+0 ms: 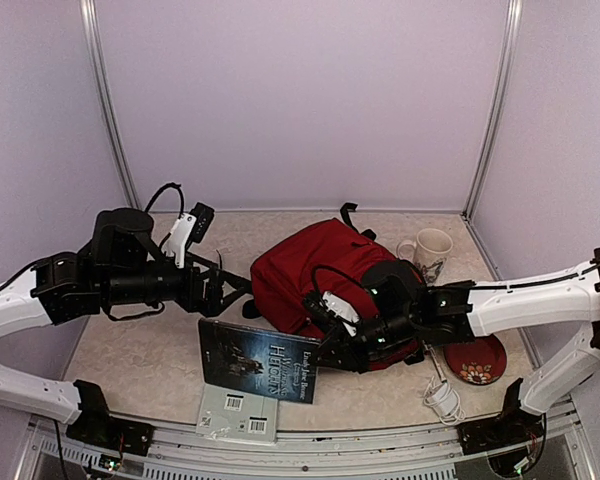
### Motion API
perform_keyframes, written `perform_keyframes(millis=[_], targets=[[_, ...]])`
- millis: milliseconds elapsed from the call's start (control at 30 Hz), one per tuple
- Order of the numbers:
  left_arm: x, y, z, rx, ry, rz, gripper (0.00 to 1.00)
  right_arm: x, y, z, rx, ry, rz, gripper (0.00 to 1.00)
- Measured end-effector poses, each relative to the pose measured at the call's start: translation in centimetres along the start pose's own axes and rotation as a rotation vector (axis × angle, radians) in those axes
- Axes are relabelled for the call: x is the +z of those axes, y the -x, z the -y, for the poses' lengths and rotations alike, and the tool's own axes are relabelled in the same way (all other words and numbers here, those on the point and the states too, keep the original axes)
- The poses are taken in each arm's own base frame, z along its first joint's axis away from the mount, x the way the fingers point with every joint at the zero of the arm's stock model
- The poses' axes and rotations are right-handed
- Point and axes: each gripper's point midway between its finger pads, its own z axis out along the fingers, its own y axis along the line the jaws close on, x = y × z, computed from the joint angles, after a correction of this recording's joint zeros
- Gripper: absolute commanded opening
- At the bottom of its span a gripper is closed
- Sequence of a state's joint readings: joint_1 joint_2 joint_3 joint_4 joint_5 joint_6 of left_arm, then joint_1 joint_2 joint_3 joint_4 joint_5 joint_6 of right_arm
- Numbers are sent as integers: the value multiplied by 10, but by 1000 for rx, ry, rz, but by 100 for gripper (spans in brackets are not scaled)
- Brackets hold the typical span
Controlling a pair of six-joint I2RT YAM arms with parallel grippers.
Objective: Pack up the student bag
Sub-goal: Pass from the right arm to the left, then pass from the left arm to the right
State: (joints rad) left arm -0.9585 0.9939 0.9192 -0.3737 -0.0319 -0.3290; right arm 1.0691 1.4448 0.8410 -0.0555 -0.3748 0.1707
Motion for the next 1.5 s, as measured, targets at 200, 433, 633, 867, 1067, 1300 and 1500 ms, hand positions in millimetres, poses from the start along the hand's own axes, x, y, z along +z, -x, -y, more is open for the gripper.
perform_keyframes(millis=[200, 433, 633, 867, 1067, 1300, 1500], targets=[[-12, -24, 51, 320, -198, -93, 97, -9, -5, 1, -122, -24, 31, 0], [11, -96, 69, 707, -234, -312, 98, -21, -12, 0, -227, -32, 58, 0], [48, -130, 38, 872, -172, -466, 78, -23, -14, -3, -279, -19, 65, 0], [60, -136, 29, 939, -175, -538, 11, -24, -10, -5, -301, -11, 94, 15], [56, -140, 37, 898, -231, -546, 0, -25, -9, -1, -327, -28, 138, 55], [52, -137, 37, 883, -268, -523, 0, -16, -17, -1, -297, 3, 212, 56], [46, -135, 40, 860, -319, -481, 0, 2, -19, 0, -303, 42, 240, 40]])
